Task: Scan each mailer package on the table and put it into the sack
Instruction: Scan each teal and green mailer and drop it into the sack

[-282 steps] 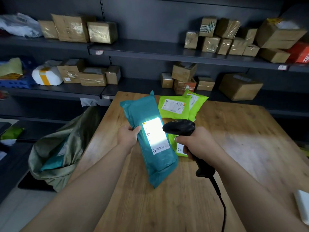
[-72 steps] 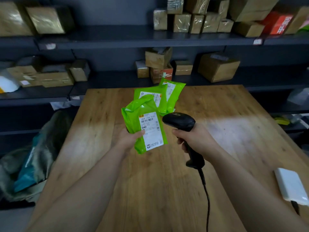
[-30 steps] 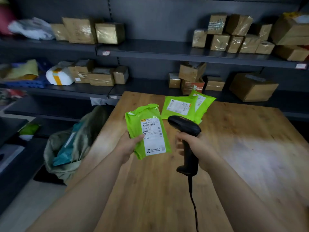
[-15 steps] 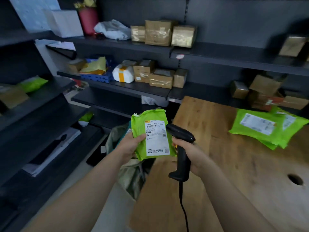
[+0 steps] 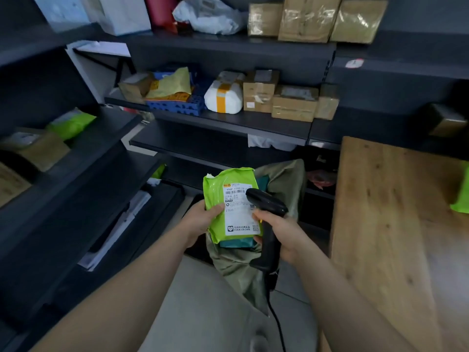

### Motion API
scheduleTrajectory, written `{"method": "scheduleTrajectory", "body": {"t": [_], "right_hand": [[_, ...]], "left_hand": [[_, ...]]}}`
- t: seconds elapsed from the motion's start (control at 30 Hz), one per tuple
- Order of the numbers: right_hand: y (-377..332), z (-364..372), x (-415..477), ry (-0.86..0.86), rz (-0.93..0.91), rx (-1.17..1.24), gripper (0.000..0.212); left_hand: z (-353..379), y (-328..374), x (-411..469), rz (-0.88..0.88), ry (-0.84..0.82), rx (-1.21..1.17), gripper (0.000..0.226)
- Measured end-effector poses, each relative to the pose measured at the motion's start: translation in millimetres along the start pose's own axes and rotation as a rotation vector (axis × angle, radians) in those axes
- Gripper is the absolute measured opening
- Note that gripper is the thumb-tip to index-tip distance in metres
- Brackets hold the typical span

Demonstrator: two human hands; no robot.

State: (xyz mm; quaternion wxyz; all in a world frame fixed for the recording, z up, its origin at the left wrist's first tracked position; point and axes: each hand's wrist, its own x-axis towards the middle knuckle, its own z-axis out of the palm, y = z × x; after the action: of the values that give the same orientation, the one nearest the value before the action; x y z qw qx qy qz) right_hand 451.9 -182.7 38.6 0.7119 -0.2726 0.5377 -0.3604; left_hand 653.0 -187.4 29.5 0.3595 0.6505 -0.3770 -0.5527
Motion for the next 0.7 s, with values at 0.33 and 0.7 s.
{"method": "scheduleTrajectory", "body": {"t": [0.33,0.7], "right_hand": [[11.7,4.5,142.2,0.231,0.059,0.059,0.019],[68.4,-5.4,253.9,0.471,0.149,0.072,0.02]], "left_hand": [[-4.4,-20.5,151.4,-0.091,-0.052,0.234,0.03],[-31.9,-103.7,288.6,-0.219,-0.183,0.588,0.039]]}}
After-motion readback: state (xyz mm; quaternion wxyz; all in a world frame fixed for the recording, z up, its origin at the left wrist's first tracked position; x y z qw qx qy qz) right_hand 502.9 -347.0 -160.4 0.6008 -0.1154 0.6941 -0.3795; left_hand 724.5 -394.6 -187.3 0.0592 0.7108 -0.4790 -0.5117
